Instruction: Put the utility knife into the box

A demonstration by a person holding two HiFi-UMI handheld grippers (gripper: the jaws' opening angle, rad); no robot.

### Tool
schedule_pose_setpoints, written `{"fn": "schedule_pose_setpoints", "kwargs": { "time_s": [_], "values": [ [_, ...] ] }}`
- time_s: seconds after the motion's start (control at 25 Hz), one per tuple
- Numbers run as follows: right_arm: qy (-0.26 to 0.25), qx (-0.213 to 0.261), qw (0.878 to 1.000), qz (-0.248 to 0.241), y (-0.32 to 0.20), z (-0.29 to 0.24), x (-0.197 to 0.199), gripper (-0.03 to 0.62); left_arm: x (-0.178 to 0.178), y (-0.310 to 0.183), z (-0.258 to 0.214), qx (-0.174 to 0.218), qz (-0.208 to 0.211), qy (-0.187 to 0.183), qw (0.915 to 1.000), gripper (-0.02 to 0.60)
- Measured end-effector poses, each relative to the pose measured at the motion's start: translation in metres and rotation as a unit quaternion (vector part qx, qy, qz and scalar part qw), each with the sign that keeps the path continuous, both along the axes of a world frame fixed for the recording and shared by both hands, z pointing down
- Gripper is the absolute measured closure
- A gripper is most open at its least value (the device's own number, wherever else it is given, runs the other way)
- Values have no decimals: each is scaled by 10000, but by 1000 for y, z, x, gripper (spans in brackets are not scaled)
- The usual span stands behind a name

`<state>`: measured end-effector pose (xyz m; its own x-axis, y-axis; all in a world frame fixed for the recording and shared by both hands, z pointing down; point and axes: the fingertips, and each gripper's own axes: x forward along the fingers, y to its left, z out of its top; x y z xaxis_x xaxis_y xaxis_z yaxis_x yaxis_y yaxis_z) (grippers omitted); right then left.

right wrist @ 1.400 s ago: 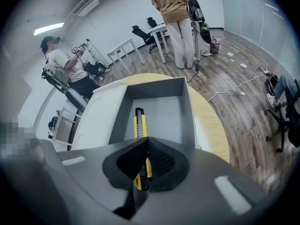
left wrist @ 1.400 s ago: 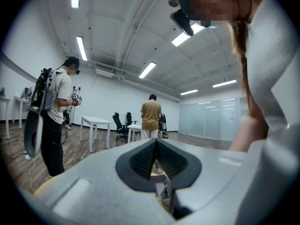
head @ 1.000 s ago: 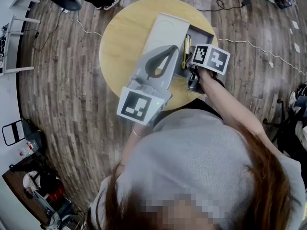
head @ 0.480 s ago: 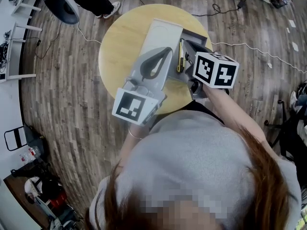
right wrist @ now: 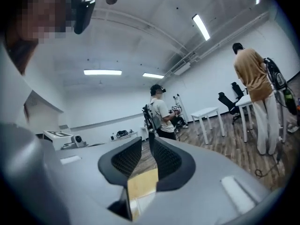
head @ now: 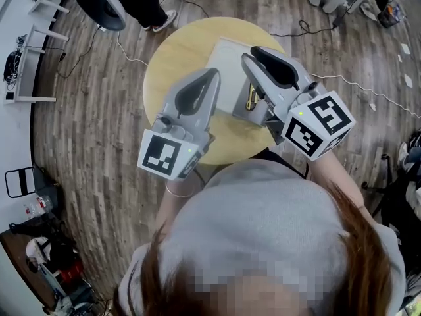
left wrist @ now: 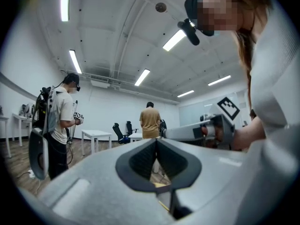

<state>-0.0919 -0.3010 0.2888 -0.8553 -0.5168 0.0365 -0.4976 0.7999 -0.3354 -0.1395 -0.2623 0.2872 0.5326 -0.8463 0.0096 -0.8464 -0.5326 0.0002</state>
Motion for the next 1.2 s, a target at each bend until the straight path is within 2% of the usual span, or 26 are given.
{"fn": "schedule_pose_setpoints", "kwargs": {
  "time_s": [0.28,0.4,0.64,0.84,0.96,1.2],
  "values": [
    [-112,527,9976,-443,8,-20,3,522,4,3,-12,237,-175,-39,9996,578],
    [-197,576,9963,-603,13,-25,6,523,9,7,-19,318,-253,-15,9992,578],
    [-260,707,9922,-995,26,-31,9,572,13,23,-21,381,-610,-105,9974,578],
    [-163,1046,9886,-1070,44,-43,9,589,9,43,-25,614,-792,-84,9949,578],
    [-217,1097,9883,-1035,55,-51,15,589,10,55,-27,576,-831,-117,9948,578],
    [-207,1081,9890,-988,84,-54,28,591,16,85,-36,748,-867,-123,9933,578]
  ]
}}
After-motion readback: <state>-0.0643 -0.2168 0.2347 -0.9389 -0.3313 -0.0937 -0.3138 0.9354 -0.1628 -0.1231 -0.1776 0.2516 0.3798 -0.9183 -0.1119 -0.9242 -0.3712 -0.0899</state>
